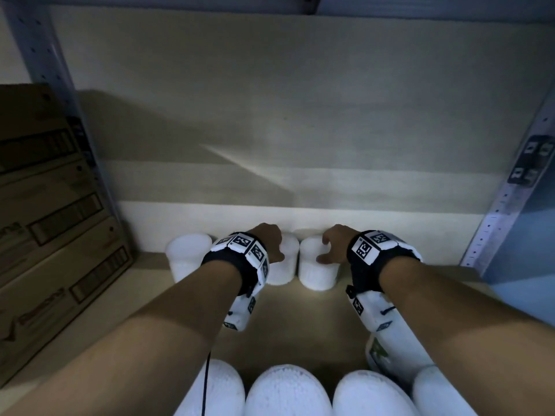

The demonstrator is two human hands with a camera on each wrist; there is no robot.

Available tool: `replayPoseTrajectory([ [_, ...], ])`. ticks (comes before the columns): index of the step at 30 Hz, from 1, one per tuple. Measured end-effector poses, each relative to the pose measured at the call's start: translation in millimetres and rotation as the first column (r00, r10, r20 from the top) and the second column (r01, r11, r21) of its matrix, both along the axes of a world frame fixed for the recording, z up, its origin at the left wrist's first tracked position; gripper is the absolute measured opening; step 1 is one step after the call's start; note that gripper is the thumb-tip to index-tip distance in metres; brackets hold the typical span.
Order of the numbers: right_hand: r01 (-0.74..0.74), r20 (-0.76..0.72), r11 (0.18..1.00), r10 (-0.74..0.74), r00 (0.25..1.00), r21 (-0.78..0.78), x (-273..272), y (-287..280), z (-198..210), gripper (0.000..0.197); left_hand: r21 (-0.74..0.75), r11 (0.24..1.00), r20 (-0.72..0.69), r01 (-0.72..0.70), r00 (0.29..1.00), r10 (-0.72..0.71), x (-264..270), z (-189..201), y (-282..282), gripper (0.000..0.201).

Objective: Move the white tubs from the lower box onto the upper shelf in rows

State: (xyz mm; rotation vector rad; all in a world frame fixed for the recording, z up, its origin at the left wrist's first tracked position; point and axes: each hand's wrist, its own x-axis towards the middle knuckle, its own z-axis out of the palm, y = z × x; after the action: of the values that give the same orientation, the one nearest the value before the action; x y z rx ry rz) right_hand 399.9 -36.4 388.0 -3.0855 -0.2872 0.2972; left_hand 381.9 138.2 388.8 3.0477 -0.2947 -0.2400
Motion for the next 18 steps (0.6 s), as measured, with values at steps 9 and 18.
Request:
replayPoseTrajectory([
  [9,-0.076,-0.021,0.996,0.077,0.997,0.05,-5.9,-5.4,7.1,0.052,-0.007,1.0,0.012,0.011,1.0,-0.011,5.1,-5.0,0.6,0.05],
  [18,0.043,0.005,0.999,-0.043,0.999,-0.033,-1.8,1.6,-2.6,0.064,-0.023,1.0,0.049,0.012,0.999,-0.011,10.0,-9.2,1.3,0.048],
])
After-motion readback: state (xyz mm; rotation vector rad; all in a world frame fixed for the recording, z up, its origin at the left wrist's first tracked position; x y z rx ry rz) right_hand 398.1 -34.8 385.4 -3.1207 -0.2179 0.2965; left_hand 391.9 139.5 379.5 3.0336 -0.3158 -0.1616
